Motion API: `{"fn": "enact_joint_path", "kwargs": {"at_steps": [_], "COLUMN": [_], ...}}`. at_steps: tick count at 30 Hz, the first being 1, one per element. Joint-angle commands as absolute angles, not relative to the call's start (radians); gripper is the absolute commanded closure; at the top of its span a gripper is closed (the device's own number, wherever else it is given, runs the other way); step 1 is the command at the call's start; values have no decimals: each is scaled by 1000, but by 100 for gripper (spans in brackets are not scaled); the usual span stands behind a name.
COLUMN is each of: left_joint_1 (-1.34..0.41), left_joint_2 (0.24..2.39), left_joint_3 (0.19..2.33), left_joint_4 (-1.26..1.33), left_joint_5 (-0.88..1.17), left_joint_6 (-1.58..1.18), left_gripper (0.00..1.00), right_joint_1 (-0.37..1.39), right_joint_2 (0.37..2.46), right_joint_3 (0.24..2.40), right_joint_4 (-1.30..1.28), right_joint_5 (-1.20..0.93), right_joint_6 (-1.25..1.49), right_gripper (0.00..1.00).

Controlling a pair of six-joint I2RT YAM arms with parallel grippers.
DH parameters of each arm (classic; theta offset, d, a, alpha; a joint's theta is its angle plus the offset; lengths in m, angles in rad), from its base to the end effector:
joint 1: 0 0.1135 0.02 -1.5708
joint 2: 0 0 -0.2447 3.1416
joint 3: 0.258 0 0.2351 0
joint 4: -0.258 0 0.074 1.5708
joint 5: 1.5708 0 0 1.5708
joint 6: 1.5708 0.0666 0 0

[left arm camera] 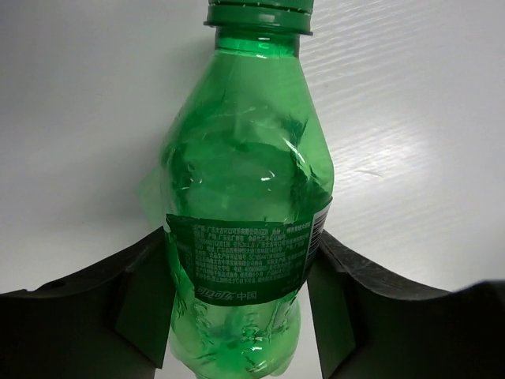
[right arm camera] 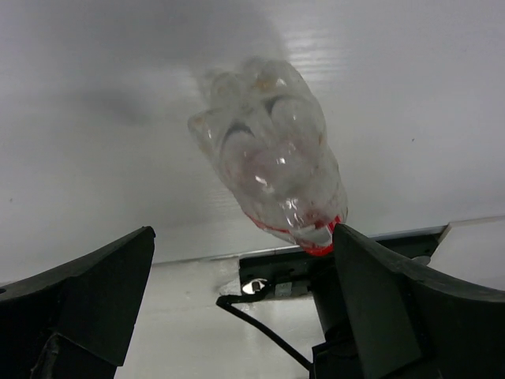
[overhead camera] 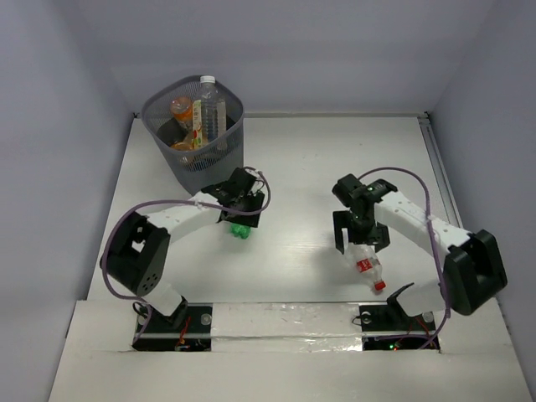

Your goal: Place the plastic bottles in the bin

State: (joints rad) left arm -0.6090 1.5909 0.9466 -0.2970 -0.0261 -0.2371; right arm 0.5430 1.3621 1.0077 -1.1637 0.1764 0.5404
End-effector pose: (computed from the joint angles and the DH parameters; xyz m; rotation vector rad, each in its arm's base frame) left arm 0.2679 -0.1848 0.1559 0.4590 2.4981 -0.3093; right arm 0.1864 0.0988 0.1909 0.0031 2.9999 -0.1865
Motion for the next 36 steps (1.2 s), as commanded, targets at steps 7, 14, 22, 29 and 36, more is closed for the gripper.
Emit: {"fn": "enact_joint_path", "kwargs": {"at_steps": [7, 14, 22, 29, 36], "left_joint_1": [-624, -615, -379, -172, -140], "left_joint_2": [1281, 1247, 1344, 1462, 1577], "left_joint_3": [1144, 1530, 1902, 1979, 2023], "left_joint_4": [-402, -538, -607, -607, -617], "left_joint_5": [35, -75, -144, -224, -333], "left_joint_6": [-270, -298, -339, -385, -396], "left_gripper": [67, 66, 65, 65, 19], "right_joint_1": [517, 517, 517, 517, 517], "right_joint_2": [1635, 1643, 1392, 1184, 1146], "right_joint_3": [1049, 1008, 1046, 1153, 1360], "right_joint_4": [-1009, -917, -890, -800, -644], "right_joint_5": [200, 111, 26, -214, -423], "right_joint_6": [434, 420, 373, 367, 463], "right_gripper": [5, 38, 47, 48, 46]}}
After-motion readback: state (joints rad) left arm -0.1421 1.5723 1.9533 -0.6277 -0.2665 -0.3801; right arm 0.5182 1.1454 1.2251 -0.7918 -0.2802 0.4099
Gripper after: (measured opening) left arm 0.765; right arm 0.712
